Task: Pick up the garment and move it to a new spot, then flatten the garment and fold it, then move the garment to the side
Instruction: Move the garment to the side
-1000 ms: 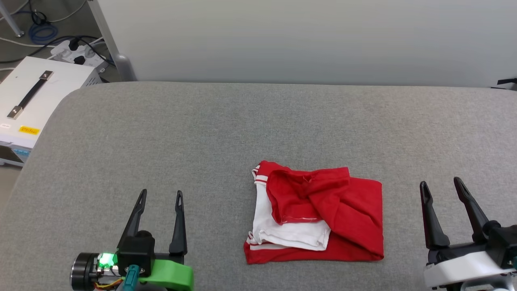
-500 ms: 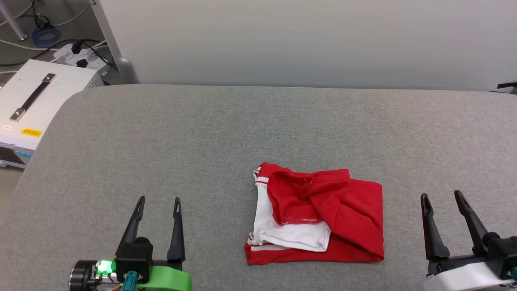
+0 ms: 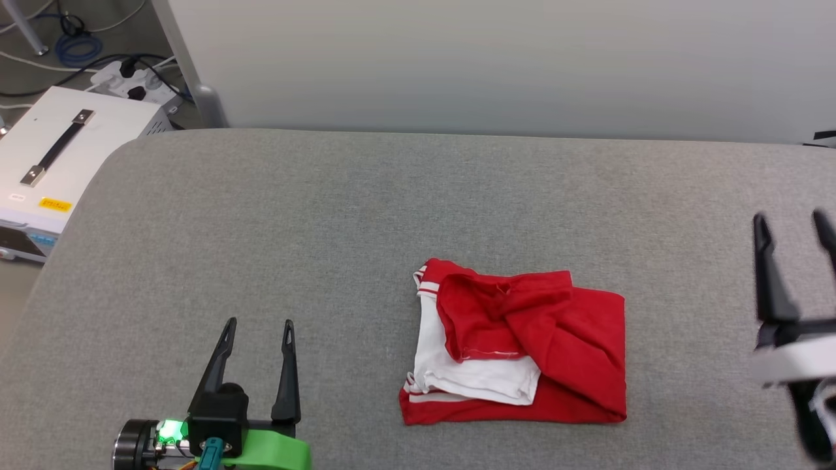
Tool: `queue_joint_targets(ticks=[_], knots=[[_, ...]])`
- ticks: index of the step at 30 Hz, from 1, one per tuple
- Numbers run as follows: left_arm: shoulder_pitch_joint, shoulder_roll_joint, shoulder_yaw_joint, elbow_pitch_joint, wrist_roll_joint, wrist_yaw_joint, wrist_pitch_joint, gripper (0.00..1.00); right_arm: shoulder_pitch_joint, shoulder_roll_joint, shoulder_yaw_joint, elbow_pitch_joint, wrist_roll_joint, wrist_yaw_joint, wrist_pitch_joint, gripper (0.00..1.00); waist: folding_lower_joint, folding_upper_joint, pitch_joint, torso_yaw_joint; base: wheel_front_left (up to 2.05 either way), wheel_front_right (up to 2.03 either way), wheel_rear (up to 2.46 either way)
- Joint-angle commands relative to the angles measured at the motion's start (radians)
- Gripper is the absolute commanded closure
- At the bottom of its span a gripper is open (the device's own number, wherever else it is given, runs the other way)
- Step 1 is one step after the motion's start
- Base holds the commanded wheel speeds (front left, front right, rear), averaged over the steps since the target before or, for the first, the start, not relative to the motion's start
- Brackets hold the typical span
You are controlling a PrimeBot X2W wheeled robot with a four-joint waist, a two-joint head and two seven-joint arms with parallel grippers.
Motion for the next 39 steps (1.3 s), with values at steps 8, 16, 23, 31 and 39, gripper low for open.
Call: queue_joint_targets(ticks=[8, 16, 23, 31, 39], knots=[[-0.022, -0.002, -0.001, 0.0, -0.002, -0.009, -0.006, 0.0, -0.213, -0.183, 0.035, 0.005, 0.233, 0.0, 0.296, 0.0, 0.0, 0.0, 0.03, 0.029, 0.0, 0.0, 0.0], [-0.044, -0.011, -0.004, -0.005, -0.001, -0.01, -0.006, 0.0, -0.282, -0.288, 0.188, 0.062, 0.464, 0.0, 0.728, 0.0, 0.0, 0.0, 0.07, 0.042, 0.0, 0.0, 0.0], [-0.075, -0.022, -0.018, -0.007, 0.003, -0.015, -0.006, 0.0, -0.242, -0.339, 0.289, 0.122, 0.581, 0.0, 0.956, 0.0, 0.0, 0.0, 0.117, 0.064, 0.0, 0.0, 0.0], [-0.12, -0.031, -0.027, -0.007, 0.004, -0.021, -0.006, 0.0, -0.217, -0.331, 0.353, 0.202, 0.634, 0.0, 0.995, 0.0, 0.0, 0.0, 0.179, 0.095, 0.0, 0.0, 0.0], [-0.149, -0.036, -0.03, -0.011, 0.007, -0.023, -0.006, 0.0, -0.228, -0.288, 0.424, 0.277, 0.683, 0.0, 0.961, 0.0, 0.0, 0.0, 0.229, 0.12, 0.0, 0.0, 0.0]])
